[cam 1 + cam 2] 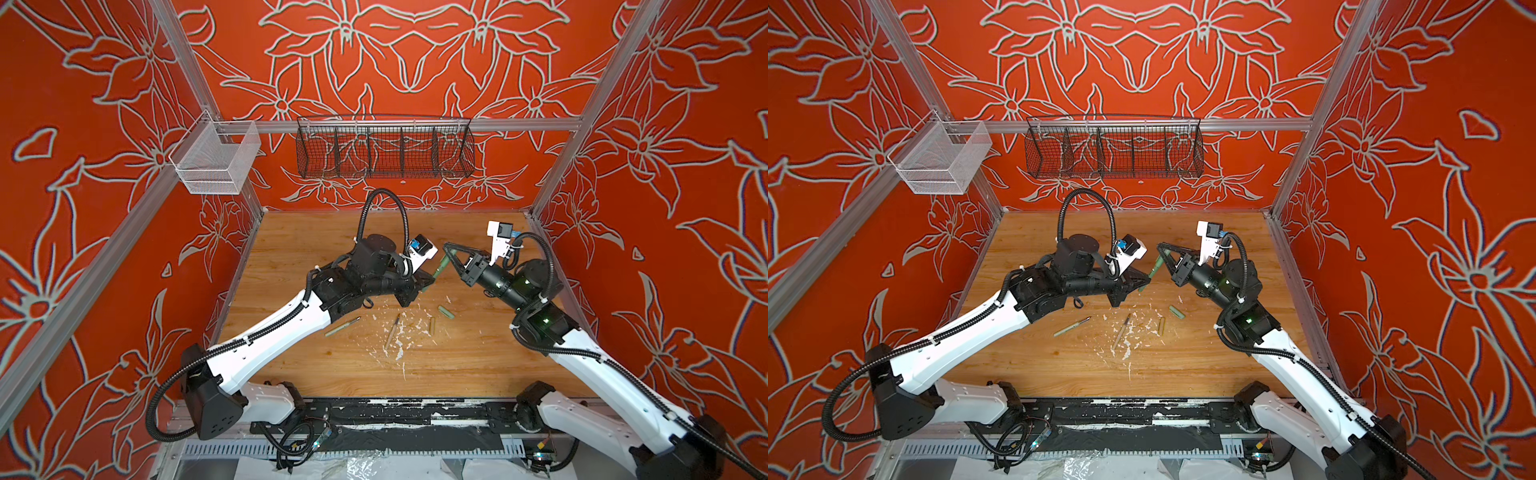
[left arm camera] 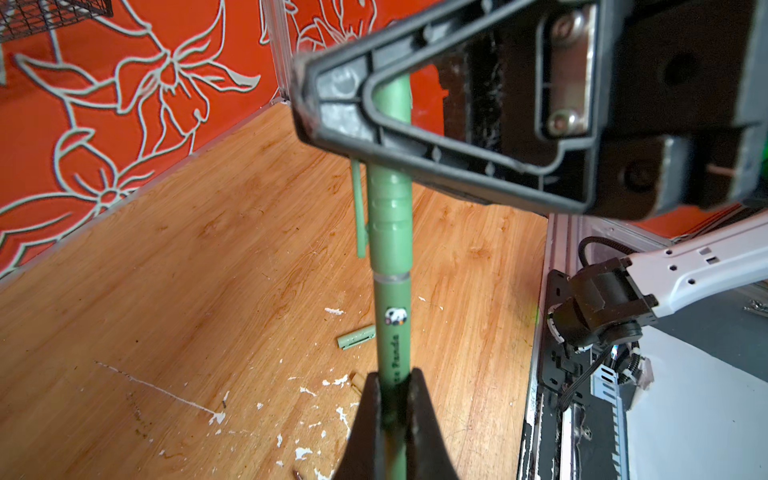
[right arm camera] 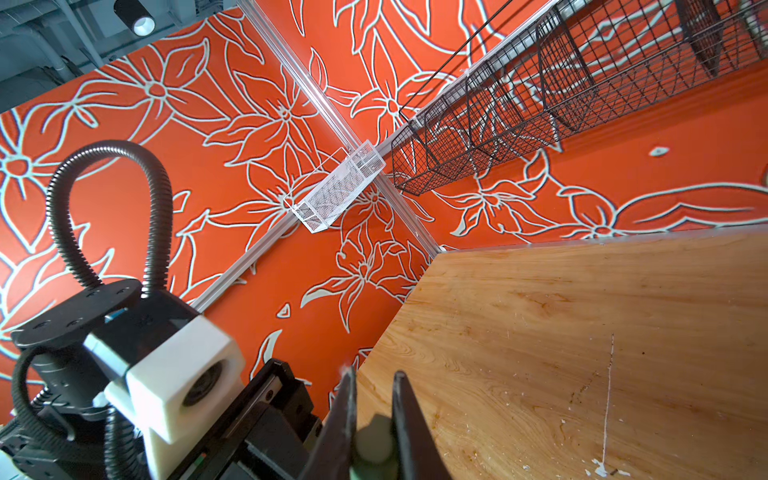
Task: Insert the pens into the pen caps
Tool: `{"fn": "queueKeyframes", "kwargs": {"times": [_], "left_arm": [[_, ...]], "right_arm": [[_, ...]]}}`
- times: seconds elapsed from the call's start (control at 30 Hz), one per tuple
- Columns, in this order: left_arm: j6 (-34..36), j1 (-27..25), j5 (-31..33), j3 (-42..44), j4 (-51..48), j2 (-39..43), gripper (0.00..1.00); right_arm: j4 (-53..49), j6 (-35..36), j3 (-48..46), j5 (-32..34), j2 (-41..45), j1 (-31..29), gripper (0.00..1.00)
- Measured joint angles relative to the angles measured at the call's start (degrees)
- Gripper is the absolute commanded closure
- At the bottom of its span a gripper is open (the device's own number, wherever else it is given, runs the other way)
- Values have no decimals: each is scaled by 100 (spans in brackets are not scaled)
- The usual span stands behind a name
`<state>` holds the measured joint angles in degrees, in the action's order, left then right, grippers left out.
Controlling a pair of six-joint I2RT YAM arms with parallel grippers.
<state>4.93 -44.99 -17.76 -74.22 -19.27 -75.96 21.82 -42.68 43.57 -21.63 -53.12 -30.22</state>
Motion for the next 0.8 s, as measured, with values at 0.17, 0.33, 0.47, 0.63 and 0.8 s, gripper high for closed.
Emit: {"fn": "queueKeyframes", "kwargs": {"times": [0.17, 0.33, 0.47, 0.63, 0.8], "left_arm": [[28, 0, 26, -92, -199, -17, 100], [66, 0, 20, -120, -280, -20, 100], [114, 7, 2, -120, -402, -20, 100], [127, 22, -48, -122, -533, -20, 100], [125, 31, -87, -118, -511, -17, 100]], "right_arm": [[15, 13, -46, 107, 7, -98, 100], [2, 52, -111, 164, 46, -155, 100], [-11, 68, -260, 205, 155, -219, 100], [81, 72, -407, 376, 205, -369, 100], [302, -4, -588, 538, 297, -409, 100]]}}
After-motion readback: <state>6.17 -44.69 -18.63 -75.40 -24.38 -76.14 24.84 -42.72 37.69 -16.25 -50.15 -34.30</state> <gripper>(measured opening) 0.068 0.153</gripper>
